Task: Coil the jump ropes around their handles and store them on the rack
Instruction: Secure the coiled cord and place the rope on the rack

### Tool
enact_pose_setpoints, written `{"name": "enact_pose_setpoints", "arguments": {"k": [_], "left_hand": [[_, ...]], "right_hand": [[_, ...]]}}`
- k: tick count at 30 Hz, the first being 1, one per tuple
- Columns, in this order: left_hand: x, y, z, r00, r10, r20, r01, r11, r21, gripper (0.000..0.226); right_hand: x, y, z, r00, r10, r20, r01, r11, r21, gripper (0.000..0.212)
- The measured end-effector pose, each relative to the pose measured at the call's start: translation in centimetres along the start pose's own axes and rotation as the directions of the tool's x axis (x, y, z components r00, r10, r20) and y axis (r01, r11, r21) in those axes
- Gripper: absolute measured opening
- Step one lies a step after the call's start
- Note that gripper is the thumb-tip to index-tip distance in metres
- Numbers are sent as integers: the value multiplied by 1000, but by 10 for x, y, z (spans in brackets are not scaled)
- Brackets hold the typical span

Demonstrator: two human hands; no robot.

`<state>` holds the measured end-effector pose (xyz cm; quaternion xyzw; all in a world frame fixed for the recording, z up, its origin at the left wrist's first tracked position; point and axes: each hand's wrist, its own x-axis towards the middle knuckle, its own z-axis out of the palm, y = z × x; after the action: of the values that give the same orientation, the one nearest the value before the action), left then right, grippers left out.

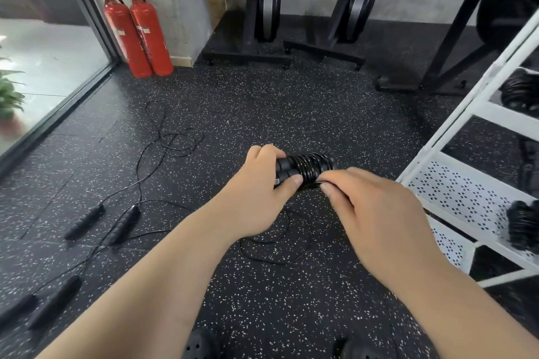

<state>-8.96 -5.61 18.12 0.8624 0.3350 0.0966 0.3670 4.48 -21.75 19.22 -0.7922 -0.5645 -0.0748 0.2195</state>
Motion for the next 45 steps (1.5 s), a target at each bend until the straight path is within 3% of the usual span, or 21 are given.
{"name": "enact_pose_setpoints", "arguments": {"k": [4,9,15,18,22,26,28,31,34,37,40,45], "left_hand": [[0,1,0,986,18,168,-19,1000,7,32],[-2,2,-2,949,77,307,-58,996,-70,32],[-4,2,-4,940,220,261,-203,975,-92,45],[-5,0,-7,944,236,231,-194,962,-191,51],[-7,2,-13,918,279,283,-151,904,-399,55],[-10,5,-15,884,342,319,-103,808,-580,51],[-11,8,-12,876,376,301,-77,727,-682,50],[-9,11,-4,893,381,240,-20,567,-824,50],[-5,12,3,938,313,148,-22,479,-877,48],[1,12,8,993,120,6,-54,493,-869,48],[7,8,11,982,-28,-185,-126,633,-764,44],[12,-3,9,932,-63,-356,-109,891,-442,49]], "right_hand": [[0,0,1,998,-53,-28,53,999,8,23],[9,17,1,999,6,-37,-1,991,131,17],[14,36,3,993,75,89,-95,963,252,15],[17,47,2,973,87,214,-161,921,355,16],[22,62,-11,921,45,388,-264,803,534,12],[21,74,-13,925,102,365,-332,681,653,16],[22,76,-12,918,176,357,-390,578,717,17],[20,71,4,856,234,461,-517,413,750,6],[10,52,35,748,356,560,-662,460,592,29],[14,22,45,713,422,560,-687,264,677,40],[15,-1,43,798,342,495,-601,414,683,40],[0,-25,34,882,177,438,-400,772,493,18]]}}
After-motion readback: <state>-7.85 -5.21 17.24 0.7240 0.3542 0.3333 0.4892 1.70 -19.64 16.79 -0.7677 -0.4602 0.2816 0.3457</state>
